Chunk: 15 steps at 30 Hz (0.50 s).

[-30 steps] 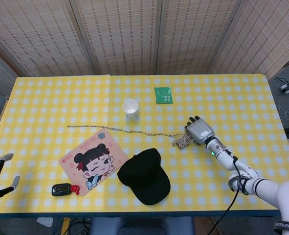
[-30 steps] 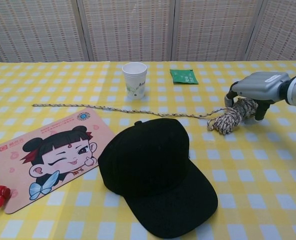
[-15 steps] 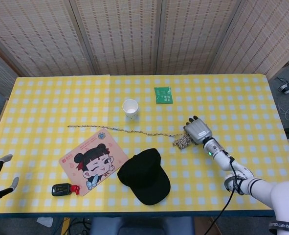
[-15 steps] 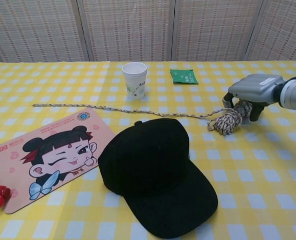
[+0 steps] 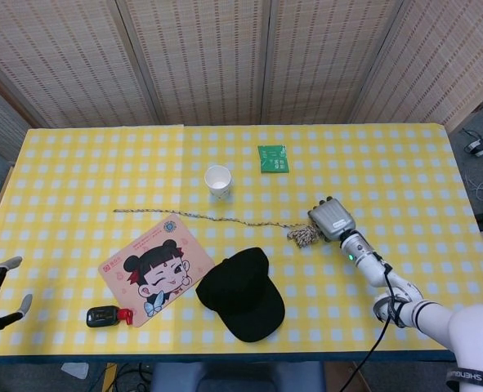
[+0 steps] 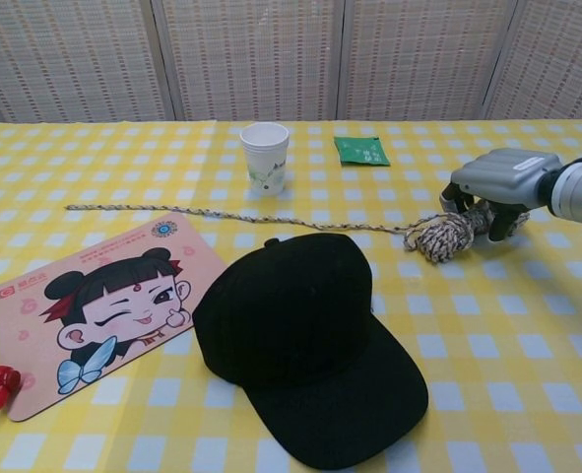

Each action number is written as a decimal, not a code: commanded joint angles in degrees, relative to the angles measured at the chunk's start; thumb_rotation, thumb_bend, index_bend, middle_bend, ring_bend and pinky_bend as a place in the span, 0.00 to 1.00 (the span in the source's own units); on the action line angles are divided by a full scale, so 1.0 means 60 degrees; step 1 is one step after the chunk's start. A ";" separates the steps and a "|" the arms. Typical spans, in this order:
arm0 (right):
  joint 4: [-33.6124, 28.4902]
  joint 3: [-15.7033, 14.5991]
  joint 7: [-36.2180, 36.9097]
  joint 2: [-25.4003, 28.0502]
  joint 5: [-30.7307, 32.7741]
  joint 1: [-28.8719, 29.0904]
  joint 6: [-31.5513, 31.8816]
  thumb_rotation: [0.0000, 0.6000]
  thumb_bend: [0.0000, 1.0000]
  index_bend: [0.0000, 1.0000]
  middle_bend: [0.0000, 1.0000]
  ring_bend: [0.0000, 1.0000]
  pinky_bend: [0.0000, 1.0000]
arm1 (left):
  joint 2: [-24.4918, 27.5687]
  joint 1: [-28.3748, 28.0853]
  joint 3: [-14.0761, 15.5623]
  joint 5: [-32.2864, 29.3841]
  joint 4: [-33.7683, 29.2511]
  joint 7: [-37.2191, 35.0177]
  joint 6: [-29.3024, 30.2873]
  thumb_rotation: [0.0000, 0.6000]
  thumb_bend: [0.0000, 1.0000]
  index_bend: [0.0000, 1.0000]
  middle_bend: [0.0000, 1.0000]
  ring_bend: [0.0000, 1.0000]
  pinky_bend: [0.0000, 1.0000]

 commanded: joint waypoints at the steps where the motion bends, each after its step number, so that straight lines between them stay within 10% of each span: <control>1: -0.0128 0.0044 0.0224 0.0118 -0.0053 -0.0048 0.0093 1.00 0.59 0.64 0.55 0.43 0.47 | 0.0089 -0.0136 -0.0074 0.0043 0.0016 -0.0121 -0.0154 1.00 0.33 0.26 0.26 0.26 0.19; 15: -0.2752 0.0571 0.0561 0.2079 0.0435 -0.0427 0.0686 1.00 0.66 0.71 0.60 0.53 0.64 | 0.0463 -0.1810 -0.0925 0.0275 0.0463 -0.0777 -0.1719 1.00 0.33 0.31 0.27 0.32 0.22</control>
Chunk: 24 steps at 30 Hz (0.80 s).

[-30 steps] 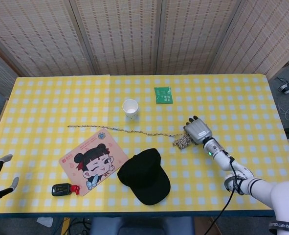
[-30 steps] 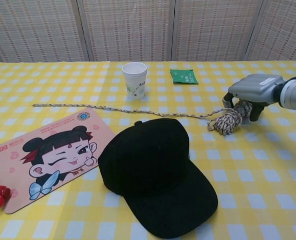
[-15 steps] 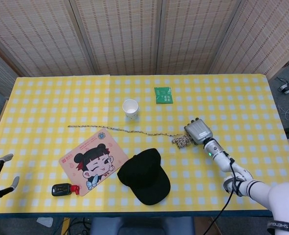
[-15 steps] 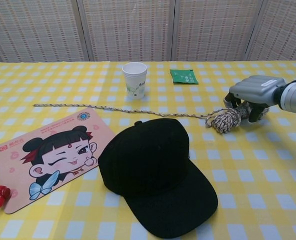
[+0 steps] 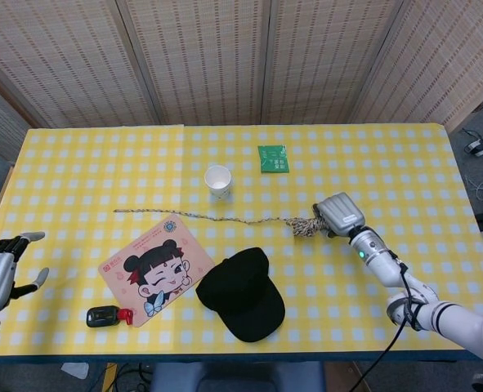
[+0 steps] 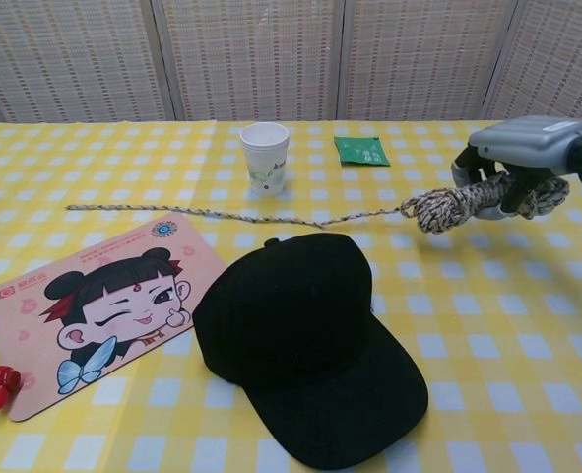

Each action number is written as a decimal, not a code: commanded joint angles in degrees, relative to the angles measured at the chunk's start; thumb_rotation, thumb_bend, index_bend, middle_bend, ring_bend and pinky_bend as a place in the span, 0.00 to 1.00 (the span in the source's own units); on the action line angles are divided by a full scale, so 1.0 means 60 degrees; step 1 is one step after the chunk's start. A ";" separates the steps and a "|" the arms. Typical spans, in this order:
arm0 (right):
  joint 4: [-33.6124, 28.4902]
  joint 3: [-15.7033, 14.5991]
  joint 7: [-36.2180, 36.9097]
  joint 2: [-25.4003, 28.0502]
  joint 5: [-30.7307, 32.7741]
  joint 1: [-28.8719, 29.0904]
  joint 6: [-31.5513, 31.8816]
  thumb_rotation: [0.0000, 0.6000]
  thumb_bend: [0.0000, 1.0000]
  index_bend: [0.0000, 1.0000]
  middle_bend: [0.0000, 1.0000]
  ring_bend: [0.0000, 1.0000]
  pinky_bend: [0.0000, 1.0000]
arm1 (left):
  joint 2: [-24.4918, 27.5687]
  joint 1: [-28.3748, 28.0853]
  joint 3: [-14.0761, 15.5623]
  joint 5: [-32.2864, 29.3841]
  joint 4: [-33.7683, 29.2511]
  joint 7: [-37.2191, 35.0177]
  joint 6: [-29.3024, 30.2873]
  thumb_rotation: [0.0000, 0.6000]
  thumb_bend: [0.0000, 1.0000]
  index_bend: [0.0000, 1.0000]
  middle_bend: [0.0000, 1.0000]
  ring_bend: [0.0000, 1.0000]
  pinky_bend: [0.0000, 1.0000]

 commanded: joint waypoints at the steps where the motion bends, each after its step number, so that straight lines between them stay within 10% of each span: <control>1: -0.0842 0.0202 0.0024 0.0654 0.0230 -0.0182 0.0279 1.00 0.66 0.71 0.60 0.53 0.64 | 0.0036 -0.0540 -0.0309 0.0039 0.0164 -0.0173 -0.0457 1.00 0.33 0.31 0.28 0.33 0.23; 24: -0.2117 0.0716 0.1742 0.1434 0.0780 -0.0410 0.0275 1.00 0.67 0.73 0.61 0.55 0.66 | -0.2114 -0.4331 -0.1288 -0.2294 0.2472 0.1364 -0.4436 1.00 0.33 0.44 0.95 0.86 0.64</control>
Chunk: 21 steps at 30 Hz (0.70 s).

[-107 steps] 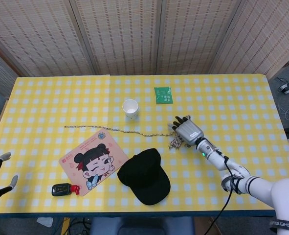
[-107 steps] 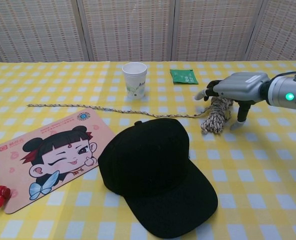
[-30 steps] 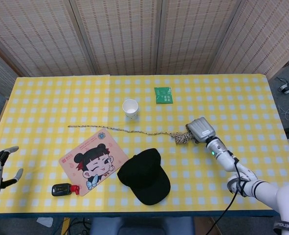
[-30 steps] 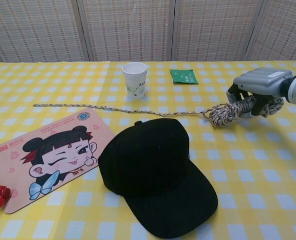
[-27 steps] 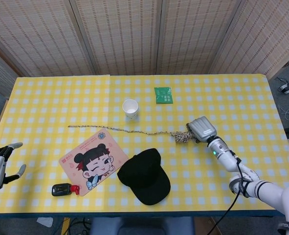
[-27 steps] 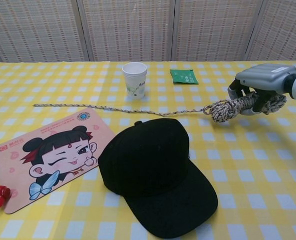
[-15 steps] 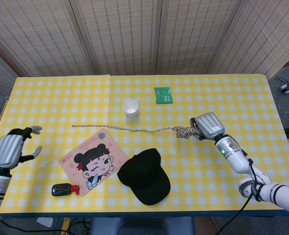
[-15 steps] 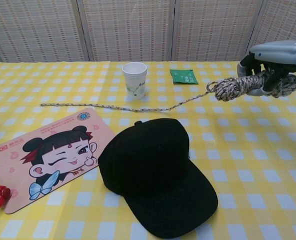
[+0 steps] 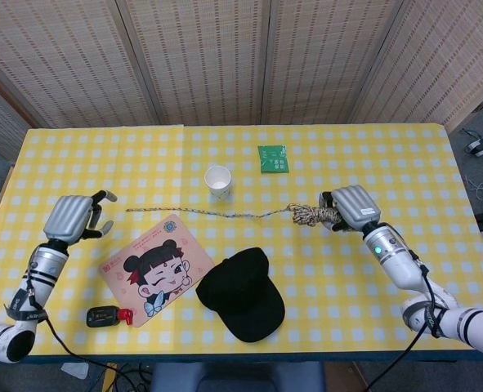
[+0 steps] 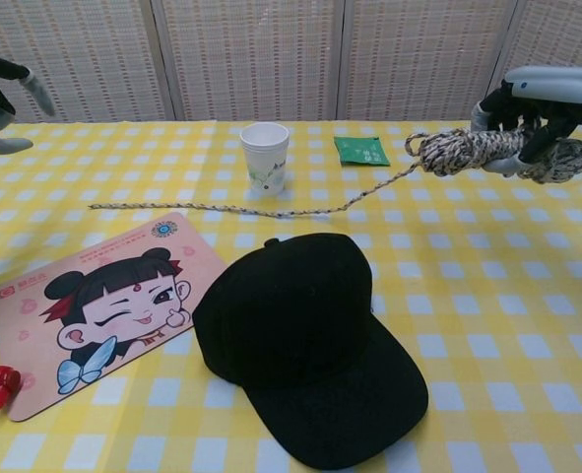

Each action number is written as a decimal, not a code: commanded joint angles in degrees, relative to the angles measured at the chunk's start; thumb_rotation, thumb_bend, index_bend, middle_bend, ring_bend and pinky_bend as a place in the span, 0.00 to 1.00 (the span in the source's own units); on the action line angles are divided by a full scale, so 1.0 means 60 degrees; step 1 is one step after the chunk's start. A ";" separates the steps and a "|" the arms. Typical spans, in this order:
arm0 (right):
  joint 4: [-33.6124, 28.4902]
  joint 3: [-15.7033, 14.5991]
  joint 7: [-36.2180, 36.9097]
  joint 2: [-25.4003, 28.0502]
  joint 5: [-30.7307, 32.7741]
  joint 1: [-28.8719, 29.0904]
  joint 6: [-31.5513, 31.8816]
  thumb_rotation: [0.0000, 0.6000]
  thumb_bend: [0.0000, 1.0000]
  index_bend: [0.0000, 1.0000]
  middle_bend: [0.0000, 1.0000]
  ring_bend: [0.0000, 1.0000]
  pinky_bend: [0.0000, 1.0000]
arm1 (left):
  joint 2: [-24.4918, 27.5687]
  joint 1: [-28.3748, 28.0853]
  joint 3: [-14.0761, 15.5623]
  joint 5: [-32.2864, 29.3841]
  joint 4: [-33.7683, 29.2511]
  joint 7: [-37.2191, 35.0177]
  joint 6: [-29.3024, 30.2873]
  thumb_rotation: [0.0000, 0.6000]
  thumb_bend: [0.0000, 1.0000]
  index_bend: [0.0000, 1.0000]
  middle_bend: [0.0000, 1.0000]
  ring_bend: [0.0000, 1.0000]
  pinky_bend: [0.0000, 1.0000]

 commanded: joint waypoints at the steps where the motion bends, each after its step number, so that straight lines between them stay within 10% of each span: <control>1: -0.0029 0.0045 0.0155 -0.0031 0.0066 0.0040 -0.0114 1.00 0.67 0.73 0.61 0.54 0.66 | -0.0539 -0.0735 -0.0056 -0.0844 0.0669 0.0740 -0.0918 1.00 0.33 0.44 0.97 0.88 0.66; 21: -0.0298 0.0359 0.0916 0.0156 0.0741 0.0502 -0.1149 1.00 0.67 0.73 0.62 0.54 0.66 | -0.3017 -0.3061 0.0271 -0.4730 0.3710 0.3758 -0.2024 1.00 0.33 0.47 1.00 0.99 0.77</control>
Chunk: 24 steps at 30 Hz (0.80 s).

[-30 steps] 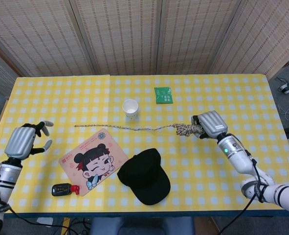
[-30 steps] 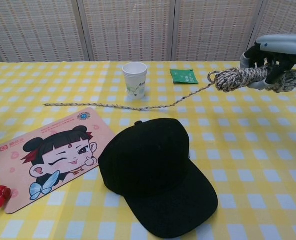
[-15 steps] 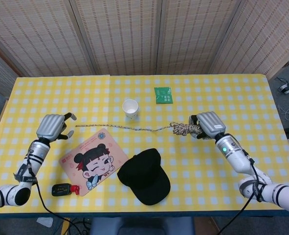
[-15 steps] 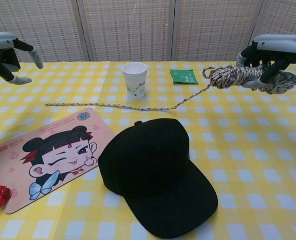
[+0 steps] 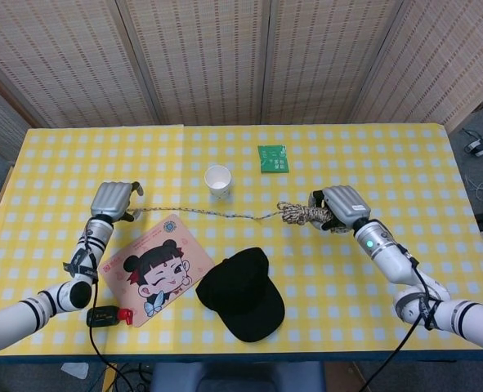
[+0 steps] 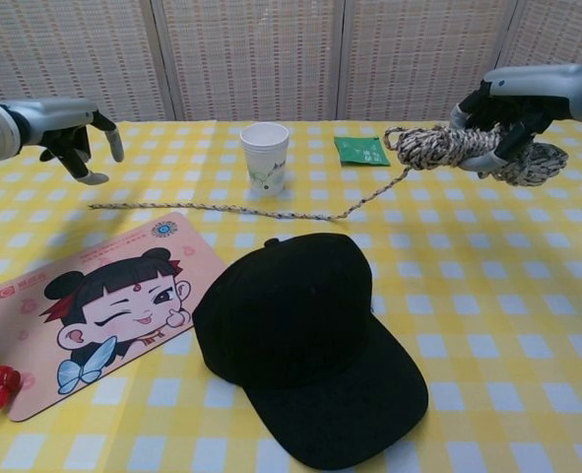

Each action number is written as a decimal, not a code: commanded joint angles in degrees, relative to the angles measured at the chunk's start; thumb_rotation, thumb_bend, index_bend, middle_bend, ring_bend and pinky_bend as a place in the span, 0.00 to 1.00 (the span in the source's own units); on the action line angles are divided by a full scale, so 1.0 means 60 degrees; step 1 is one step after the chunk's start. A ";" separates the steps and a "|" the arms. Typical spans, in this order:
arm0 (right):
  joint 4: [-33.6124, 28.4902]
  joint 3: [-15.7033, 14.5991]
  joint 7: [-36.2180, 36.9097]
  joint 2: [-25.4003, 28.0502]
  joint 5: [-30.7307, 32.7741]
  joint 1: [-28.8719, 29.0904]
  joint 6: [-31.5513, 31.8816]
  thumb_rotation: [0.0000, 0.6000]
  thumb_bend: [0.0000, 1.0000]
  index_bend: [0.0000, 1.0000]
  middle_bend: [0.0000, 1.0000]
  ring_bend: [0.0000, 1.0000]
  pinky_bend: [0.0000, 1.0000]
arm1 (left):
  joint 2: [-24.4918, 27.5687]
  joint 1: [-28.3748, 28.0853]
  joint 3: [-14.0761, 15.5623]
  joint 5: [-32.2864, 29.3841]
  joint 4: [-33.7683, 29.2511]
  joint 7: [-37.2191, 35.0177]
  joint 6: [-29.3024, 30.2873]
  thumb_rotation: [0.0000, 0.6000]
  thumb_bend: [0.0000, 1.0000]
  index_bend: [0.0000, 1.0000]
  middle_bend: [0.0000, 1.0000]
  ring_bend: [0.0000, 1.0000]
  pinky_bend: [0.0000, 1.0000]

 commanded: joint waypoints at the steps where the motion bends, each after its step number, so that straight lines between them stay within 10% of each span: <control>1: -0.0035 0.0050 0.0028 0.0034 0.0121 0.0052 -0.0072 1.00 0.67 0.73 0.62 0.54 0.66 | -0.0477 -0.0343 0.0165 -0.0533 0.0555 0.0501 -0.0040 1.00 0.33 0.47 1.00 1.00 0.77; 24: 0.0280 0.0018 -0.0126 -0.0042 0.0871 0.0310 -0.0596 1.00 0.68 0.74 0.62 0.54 0.66 | -0.2545 -0.0876 0.0172 -0.1146 0.3096 0.1103 0.0204 1.00 0.33 0.58 1.00 1.00 0.80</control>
